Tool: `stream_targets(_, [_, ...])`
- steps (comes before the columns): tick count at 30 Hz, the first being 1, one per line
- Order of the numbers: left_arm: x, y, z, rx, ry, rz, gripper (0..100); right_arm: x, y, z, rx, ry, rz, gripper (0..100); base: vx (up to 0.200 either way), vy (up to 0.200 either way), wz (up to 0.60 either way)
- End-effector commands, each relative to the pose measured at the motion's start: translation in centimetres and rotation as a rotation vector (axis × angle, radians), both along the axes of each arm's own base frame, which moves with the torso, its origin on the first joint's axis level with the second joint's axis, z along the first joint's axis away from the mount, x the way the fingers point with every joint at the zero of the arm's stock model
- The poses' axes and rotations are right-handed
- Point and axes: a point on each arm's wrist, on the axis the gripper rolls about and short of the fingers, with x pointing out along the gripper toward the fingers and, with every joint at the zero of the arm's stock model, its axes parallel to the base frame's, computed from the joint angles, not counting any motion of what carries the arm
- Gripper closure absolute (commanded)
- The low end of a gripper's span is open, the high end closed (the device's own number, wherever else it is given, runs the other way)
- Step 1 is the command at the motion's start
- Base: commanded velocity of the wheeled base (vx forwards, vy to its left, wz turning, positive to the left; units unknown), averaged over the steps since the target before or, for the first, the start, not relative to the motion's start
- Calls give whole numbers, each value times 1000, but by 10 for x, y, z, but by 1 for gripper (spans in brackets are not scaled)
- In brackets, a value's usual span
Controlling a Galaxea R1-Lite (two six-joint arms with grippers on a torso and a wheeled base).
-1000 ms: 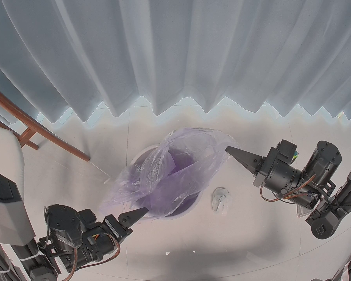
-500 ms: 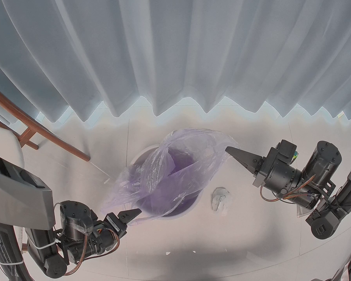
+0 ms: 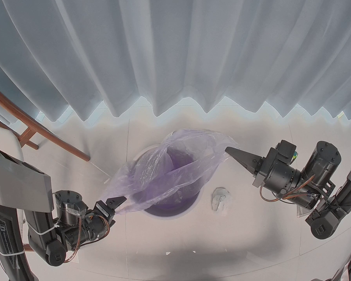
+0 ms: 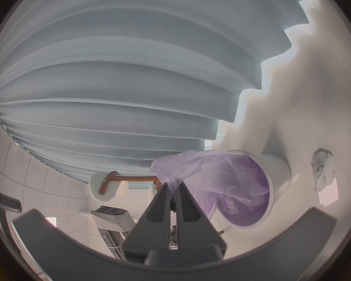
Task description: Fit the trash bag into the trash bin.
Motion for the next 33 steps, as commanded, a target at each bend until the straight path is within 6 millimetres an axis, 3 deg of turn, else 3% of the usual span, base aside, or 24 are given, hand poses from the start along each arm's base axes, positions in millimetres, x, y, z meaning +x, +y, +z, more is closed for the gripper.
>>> stream_targets(1, [5,6,1,-6,-11,19,0,0,0,1,7,-12,2,100,0,0,0])
stream_targets(3, [7,5,1,2,-19,13,0,-1,0,1,6,-11,2,100,0,0,0])
stream_targets(4, [9,5,1,6,-31,13,100,-1,0,1,6,-11,2,100,0,0,0])
stream_targets(10, [13,9,8,7,-66,27,100,0,0,1,6,-11,1,100,0,0,0])
stream_targets(11, [15,13,19,46,-133,21,100,0,-1,-1,3,-5,-1,100,0,0,0])
stream_targets(18, [11,17,39,316,-316,-90,100,1,-1,-14,-58,-1,-5,100,0,0,0])
stream_targets(21, [11,18,36,535,-387,-186,100,1,2,-34,-128,24,7,100,0,0,0])
stream_targets(26, [10,20,27,742,-414,-267,100,2,11,-78,-212,145,70,100,0,0,0])
stream_targets(33, [4,22,15,814,-375,-313,100,7,10,-104,-263,214,72,100,0,0,0])
